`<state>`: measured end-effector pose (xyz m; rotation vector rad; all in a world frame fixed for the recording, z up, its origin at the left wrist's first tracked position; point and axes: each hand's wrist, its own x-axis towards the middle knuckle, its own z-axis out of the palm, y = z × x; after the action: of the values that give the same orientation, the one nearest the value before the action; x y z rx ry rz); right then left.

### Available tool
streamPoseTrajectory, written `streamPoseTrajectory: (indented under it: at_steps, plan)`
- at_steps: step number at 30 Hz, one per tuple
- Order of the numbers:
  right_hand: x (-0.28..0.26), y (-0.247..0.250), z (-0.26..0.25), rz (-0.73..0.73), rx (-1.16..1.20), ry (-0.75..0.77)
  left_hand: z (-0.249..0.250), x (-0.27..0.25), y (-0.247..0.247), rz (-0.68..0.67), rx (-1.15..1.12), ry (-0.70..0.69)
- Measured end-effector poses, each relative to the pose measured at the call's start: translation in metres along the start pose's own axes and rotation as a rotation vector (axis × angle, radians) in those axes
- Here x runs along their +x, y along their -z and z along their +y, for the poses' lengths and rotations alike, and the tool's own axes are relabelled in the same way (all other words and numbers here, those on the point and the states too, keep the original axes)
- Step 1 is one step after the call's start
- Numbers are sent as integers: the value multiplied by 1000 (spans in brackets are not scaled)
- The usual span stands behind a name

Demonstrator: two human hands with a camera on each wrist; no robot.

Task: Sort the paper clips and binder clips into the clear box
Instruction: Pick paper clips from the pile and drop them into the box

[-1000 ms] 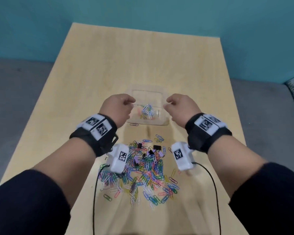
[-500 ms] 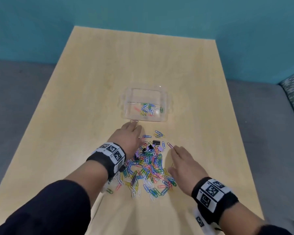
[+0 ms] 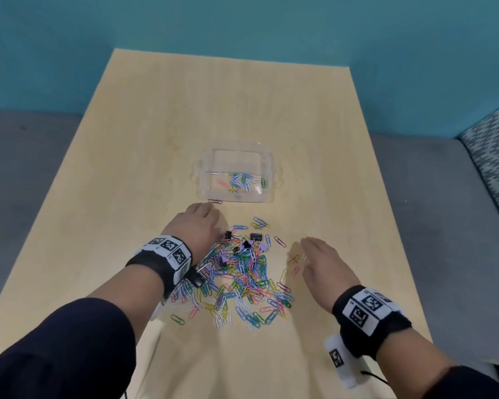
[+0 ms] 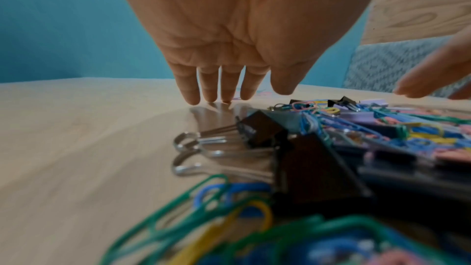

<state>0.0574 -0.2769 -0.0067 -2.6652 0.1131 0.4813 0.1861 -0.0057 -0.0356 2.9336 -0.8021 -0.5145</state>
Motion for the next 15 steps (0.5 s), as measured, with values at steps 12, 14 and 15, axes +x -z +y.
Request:
streamPoseTrajectory:
  at_steps: [12, 14, 15]
  plan:
    - [-20, 2, 7, -27, -35, 8, 1, 7, 0, 51, -51, -8]
    - [-18, -3, 3, -25, -86, 104, -12, -1, 0, 53, -125, 63]
    - [-16, -5, 0, -27, -112, 166, -20, -8, 0, 68, -172, 110]
